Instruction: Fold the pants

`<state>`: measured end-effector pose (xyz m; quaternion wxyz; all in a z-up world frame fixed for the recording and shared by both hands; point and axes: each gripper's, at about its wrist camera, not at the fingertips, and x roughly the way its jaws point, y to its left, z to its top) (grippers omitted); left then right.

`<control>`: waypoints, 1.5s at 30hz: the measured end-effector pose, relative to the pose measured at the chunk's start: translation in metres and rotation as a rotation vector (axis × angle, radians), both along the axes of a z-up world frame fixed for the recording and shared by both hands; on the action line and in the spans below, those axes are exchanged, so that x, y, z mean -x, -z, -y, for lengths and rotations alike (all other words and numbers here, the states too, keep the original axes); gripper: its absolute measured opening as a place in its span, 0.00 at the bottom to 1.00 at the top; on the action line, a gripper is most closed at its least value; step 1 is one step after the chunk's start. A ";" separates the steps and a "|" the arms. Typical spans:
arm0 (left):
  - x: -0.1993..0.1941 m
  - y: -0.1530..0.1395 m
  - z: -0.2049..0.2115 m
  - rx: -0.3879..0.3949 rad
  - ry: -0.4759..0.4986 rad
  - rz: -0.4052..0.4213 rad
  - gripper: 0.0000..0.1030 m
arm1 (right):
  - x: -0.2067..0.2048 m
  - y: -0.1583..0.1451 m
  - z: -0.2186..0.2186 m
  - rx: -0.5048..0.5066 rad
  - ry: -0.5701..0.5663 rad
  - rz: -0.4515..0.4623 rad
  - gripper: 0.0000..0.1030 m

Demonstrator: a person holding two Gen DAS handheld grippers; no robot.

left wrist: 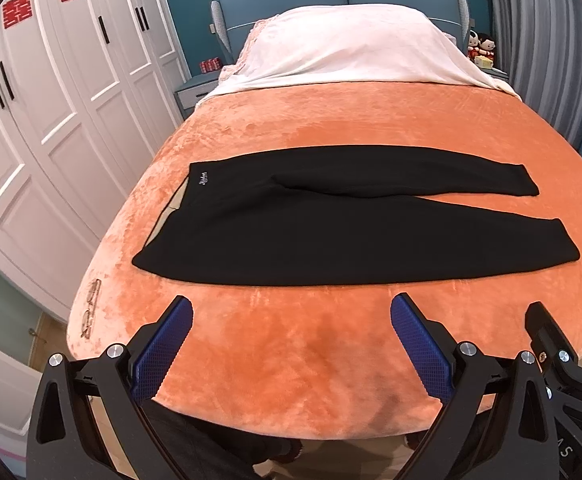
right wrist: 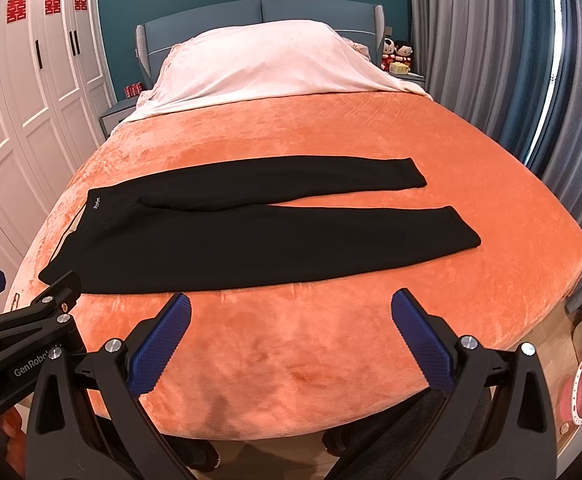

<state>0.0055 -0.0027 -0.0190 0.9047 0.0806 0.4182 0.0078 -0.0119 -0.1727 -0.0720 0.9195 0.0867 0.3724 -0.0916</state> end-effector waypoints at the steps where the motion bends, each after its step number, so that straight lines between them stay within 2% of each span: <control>1: -0.003 0.001 -0.003 0.024 0.008 -0.002 0.95 | -0.001 0.002 0.001 -0.012 -0.016 0.002 0.96; 3: -0.013 0.004 -0.010 0.054 0.008 -0.002 0.95 | -0.011 0.013 0.011 -0.043 -0.054 -0.013 0.96; 6: -0.042 0.015 -0.027 0.072 -0.003 -0.022 0.95 | -0.032 0.032 0.039 -0.090 -0.055 -0.035 0.96; 9: -0.084 0.029 -0.052 0.159 -0.029 -0.052 0.95 | -0.067 0.055 0.092 -0.145 -0.037 -0.035 0.96; 14: -0.153 0.056 -0.080 0.175 -0.112 -0.016 0.94 | -0.154 0.096 0.206 -0.167 0.105 -0.088 0.95; 17: -0.193 0.071 -0.090 0.163 -0.160 -0.009 0.94 | -0.193 0.111 0.249 -0.147 0.170 -0.097 0.95; 20: -0.226 0.085 -0.094 0.149 -0.179 -0.011 0.94 | -0.231 0.122 0.271 -0.074 0.169 -0.103 0.95; 23: -0.276 0.103 -0.099 0.074 -0.154 -0.119 0.95 | -0.266 0.134 0.288 -0.027 0.167 -0.106 0.95; 25: -0.310 0.112 -0.114 0.032 -0.176 -0.125 0.95 | -0.288 0.142 0.308 -0.036 0.181 -0.105 0.95; 29: -0.373 0.118 -0.164 0.009 -0.281 -0.112 0.95 | -0.331 0.155 0.351 -0.087 0.239 -0.126 0.95; 35: -0.467 0.143 -0.249 0.050 -0.437 -0.195 0.95 | -0.386 0.175 0.384 -0.136 0.297 -0.201 0.95; 38: -0.497 0.165 -0.280 0.112 -0.492 -0.259 0.95 | -0.403 0.185 0.387 -0.165 0.305 -0.231 0.95; 40: -0.510 0.177 -0.288 0.178 -0.484 -0.278 0.95 | -0.413 0.192 0.385 -0.166 0.302 -0.260 0.95; 41: -0.511 0.181 -0.285 0.183 -0.475 -0.286 0.95 | -0.416 0.196 0.383 -0.164 0.299 -0.274 0.95; 42: -0.517 0.187 -0.282 0.155 -0.454 -0.300 0.94 | -0.418 0.199 0.381 -0.162 0.294 -0.287 0.95; 43: -0.519 0.190 -0.274 0.127 -0.434 -0.312 0.92 | -0.421 0.203 0.376 -0.146 0.285 -0.307 0.95; 44: -0.521 0.193 -0.268 0.103 -0.405 -0.316 0.84 | -0.424 0.206 0.371 -0.130 0.268 -0.316 0.83; 45: -0.523 0.194 -0.263 0.091 -0.369 -0.315 0.59 | -0.427 0.207 0.364 -0.090 0.244 -0.329 0.67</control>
